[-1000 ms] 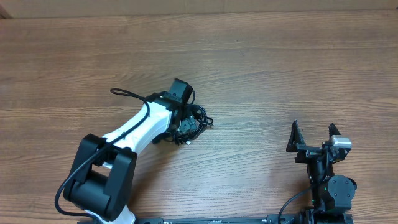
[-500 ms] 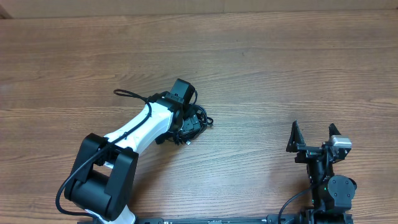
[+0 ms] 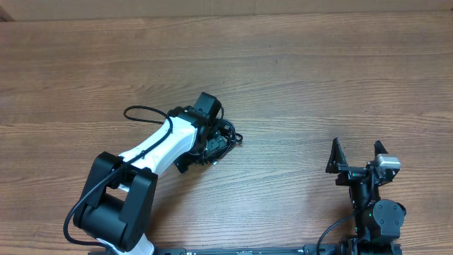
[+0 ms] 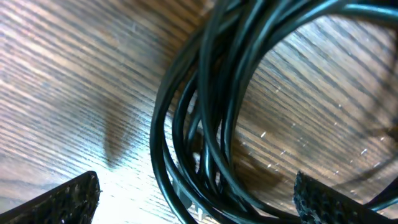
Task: Untangle cables
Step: 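Lift the held coil with the left gripper and shift it rightward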
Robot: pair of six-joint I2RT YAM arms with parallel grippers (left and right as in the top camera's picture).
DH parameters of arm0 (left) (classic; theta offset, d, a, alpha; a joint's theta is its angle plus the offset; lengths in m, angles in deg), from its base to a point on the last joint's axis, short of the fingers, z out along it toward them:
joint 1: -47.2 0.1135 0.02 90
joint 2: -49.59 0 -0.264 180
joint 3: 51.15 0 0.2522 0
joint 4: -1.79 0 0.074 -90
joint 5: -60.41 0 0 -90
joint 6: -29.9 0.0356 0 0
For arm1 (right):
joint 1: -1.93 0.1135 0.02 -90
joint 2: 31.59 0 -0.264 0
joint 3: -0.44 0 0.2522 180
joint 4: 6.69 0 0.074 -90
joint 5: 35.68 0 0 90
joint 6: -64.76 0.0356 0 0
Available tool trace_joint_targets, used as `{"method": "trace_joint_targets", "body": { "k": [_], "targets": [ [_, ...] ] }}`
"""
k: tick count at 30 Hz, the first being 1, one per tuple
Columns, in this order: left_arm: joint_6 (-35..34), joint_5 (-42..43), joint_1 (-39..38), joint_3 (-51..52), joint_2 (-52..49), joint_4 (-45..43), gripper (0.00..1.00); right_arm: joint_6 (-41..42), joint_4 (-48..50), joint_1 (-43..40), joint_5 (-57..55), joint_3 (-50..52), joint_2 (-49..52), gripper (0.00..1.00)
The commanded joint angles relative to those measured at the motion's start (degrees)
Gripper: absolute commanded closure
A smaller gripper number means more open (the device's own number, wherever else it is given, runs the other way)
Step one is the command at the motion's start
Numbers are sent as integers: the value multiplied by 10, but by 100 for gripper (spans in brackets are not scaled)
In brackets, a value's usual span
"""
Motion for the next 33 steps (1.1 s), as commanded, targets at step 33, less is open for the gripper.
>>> {"method": "trace_joint_targets", "body": {
  "k": [33],
  "targets": [
    [-44,-26,-4,29,-8,-24,16,-2,3,-2,3,6,-6,0]
  ]
}}
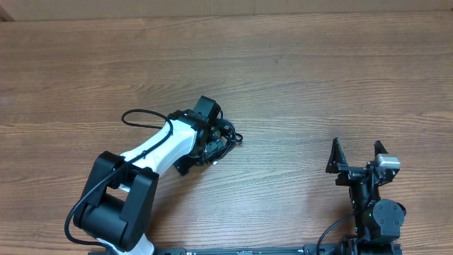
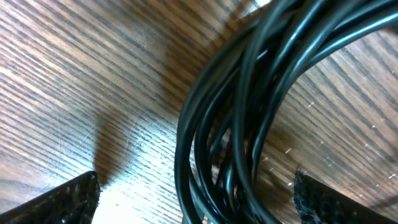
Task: Untangle cables
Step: 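Lift the held coil with the left gripper and shift it rightward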
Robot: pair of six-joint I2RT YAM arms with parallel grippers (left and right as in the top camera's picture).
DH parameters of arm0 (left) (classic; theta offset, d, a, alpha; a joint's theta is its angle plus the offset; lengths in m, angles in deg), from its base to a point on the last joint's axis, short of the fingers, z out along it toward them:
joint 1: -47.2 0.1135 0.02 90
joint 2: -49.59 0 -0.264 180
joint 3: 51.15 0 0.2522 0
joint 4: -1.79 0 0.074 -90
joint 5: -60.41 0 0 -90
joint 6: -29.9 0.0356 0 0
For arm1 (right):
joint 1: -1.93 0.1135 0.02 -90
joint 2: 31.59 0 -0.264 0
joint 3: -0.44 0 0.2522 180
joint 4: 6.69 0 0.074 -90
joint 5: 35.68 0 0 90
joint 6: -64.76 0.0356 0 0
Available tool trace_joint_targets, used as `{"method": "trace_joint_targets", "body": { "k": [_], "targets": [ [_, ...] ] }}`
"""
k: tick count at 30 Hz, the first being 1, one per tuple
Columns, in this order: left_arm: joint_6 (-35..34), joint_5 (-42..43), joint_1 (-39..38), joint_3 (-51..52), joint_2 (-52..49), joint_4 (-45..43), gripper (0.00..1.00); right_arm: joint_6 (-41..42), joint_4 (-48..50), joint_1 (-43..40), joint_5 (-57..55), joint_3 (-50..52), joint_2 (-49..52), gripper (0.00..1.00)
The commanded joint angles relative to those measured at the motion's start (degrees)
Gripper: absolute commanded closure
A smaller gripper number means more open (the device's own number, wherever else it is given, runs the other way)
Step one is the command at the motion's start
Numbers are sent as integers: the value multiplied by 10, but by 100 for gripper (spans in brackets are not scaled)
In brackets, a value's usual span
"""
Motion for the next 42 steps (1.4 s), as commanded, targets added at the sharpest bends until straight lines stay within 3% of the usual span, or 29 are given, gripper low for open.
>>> {"method": "trace_joint_targets", "body": {
  "k": [1,4,7,12,16,20,29,33,40,41,42],
  "targets": [
    [-6,-12,-4,6,-8,-3,25,-2,3,-2,3,6,-6,0],
    [-6,-12,-4,6,-8,-3,39,-2,3,-2,3,6,-6,0],
    [-6,-12,-4,6,-8,-3,46,-2,3,-2,3,6,-6,0],
    [-1,-16,-4,6,-8,-3,73,-2,3,-2,3,6,-6,0],
    [15,-33,-4,6,-8,-8,87,-2,3,-2,3,6,-6,0],
    [157,-60,-3,6,-8,-50,81,-2,3,-2,3,6,-6,0],
    [474,-243,-3,6,-8,-75,62,-2,3,-2,3,6,-6,0],
    [619,-257,-3,6,-8,-92,67,-2,3,-2,3,6,-6,0],
    [648,-242,-3,6,-8,-144,68,-2,3,-2,3,6,-6,0],
    [648,-234,-3,6,-8,-144,62,-2,3,-2,3,6,-6,0],
    [647,-227,-3,5,-7,-144,42,-2,3,-2,3,6,-6,0]
  ]
}}
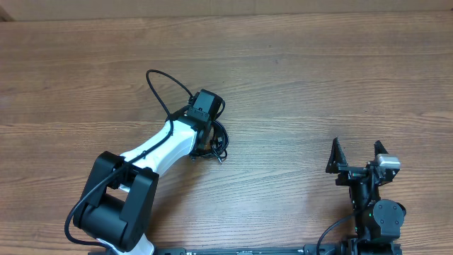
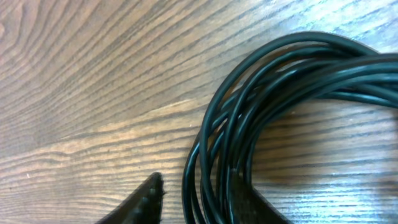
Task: Untangle cables
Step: 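Lift the held coil with the left gripper and shift it rightward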
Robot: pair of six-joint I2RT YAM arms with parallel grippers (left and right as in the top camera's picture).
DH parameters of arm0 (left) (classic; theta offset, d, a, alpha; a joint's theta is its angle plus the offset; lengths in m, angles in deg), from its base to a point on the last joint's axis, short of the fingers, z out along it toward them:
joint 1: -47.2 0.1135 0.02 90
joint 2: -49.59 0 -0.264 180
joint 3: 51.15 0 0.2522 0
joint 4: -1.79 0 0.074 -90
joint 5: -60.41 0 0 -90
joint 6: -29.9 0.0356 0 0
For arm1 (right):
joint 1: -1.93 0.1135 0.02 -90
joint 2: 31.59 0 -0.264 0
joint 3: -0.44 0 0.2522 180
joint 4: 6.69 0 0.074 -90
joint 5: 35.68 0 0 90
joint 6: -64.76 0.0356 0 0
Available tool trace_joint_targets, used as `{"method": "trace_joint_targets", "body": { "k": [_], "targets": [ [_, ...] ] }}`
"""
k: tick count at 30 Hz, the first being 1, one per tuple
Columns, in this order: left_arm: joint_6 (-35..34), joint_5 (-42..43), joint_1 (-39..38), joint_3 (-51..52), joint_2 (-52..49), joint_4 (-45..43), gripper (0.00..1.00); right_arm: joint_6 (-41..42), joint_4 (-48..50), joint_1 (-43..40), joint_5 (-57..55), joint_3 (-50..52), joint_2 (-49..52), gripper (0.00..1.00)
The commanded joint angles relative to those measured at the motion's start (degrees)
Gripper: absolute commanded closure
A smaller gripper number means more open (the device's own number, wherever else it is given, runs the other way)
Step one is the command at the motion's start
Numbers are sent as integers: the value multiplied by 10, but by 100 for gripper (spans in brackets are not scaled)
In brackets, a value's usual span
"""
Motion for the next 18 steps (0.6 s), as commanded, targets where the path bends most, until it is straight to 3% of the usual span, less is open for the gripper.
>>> {"method": "trace_joint_targets", "body": {
  "k": [1,7,12,18],
  "targets": [
    [25,16,-3,2,-9,-1,16,-2,3,-2,3,6,-6,0],
    [-3,82,-3,2,-9,11,1,-2,3,-2,3,6,-6,0],
    [-59,111,-3,2,-9,14,0,-2,3,-2,3,6,-6,0],
    [-134,222,-3,2,-9,31,1,-2,3,-2,3,6,-6,0]
  ]
}}
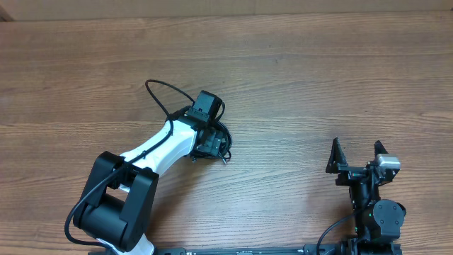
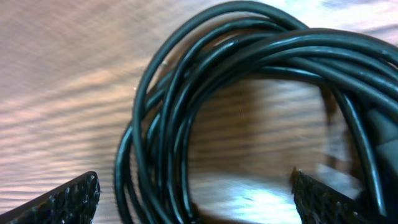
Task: Untangle cables
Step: 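Lift the held coil with the left gripper and shift it rightward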
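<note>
A coil of black cable (image 1: 224, 139) lies on the wooden table just right of my left wrist. In the left wrist view the coil (image 2: 186, 93) fills the frame as several overlapping loops, with a thicker black piece (image 2: 382, 155) at its right edge. My left gripper (image 2: 196, 200) is open and low over the coil, one finger (image 2: 68, 199) outside the strands and the other finger (image 2: 326, 200) far right. From overhead the left gripper (image 1: 214, 144) is mostly hidden under its wrist. My right gripper (image 1: 356, 159) stands open at the front right, holding nothing.
A thin black wire loop (image 1: 161, 90) arcs up and left from the left wrist; whether it belongs to the arm I cannot tell. The wooden table (image 1: 318, 78) stretches bare to the far edge. The right arm's base (image 1: 379, 216) sits at the front.
My left gripper's fingers stood close together around strands at the coil's edge; now they are wide apart with the coil's loops between them. The right arm has not moved.
My left gripper first stood open low over the coil, angled toward the lower right, and stayed so a second later. Then the wrist was turned, the coil lay nearer under it and the fingers were nearly shut on strands. Now the fingers are open again over the coil.
</note>
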Robot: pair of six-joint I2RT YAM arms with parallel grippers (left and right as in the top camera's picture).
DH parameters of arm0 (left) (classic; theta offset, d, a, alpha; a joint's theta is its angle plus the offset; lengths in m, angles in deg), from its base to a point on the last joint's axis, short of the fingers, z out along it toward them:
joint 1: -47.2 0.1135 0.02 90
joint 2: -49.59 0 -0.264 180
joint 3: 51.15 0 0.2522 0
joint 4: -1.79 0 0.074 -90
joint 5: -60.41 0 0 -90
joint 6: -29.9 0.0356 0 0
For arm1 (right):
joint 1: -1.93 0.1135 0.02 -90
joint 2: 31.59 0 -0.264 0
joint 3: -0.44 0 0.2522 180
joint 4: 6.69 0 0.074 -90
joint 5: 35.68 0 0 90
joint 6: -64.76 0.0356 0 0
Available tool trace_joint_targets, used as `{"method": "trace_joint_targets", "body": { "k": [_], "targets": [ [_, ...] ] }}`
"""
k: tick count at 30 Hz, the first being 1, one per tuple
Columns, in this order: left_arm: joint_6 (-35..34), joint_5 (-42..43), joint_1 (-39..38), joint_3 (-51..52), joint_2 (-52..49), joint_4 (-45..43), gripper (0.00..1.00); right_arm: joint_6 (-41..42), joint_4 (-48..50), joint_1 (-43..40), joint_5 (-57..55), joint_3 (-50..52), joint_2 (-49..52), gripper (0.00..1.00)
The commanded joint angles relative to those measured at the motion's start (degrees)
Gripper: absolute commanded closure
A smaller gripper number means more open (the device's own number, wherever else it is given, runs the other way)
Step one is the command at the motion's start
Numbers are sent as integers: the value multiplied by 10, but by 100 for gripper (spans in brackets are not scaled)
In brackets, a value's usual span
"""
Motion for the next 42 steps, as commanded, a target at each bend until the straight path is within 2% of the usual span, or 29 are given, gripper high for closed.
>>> {"method": "trace_joint_targets", "body": {
  "k": [1,8,13,14,16,19,21,24,25,27,29,33,36,38,42],
  "targets": [
    [-50,102,-3,2,-9,3,0,-2,3,-2,3,6,-6,0],
    [-51,160,-4,2,-9,5,0,-2,3,-2,3,6,-6,0],
    [-50,165,-4,2,-9,17,0,-2,3,-2,3,6,-6,0],
    [-51,165,-4,2,-9,19,15,-2,3,-2,3,6,-6,0],
    [-71,165,-3,2,-9,25,25,-2,3,-2,3,6,-6,0],
    [-143,159,-3,2,-9,42,55,-2,3,-2,3,6,-6,0],
    [-188,154,-3,2,-9,56,71,-2,3,-2,3,6,-6,0],
    [-210,150,-3,2,-9,61,76,-2,3,-2,3,6,-6,0],
    [-210,142,-4,2,-9,60,76,-2,3,-2,3,6,-6,0],
    [-209,110,-4,2,-9,61,69,-2,3,-2,3,6,-6,0],
    [-209,63,-3,2,-9,61,70,-2,3,-2,3,6,-6,0],
    [-206,-71,-3,2,-9,45,83,-2,3,-2,3,6,-6,0],
    [-162,-137,-3,2,-9,8,96,-2,3,-2,3,6,-6,0],
    [-94,-161,-3,2,-9,-34,96,-2,3,-2,3,6,-6,0],
    [85,-142,-3,2,-9,-137,96,-2,3,-2,3,6,-6,0]
  ]
}}
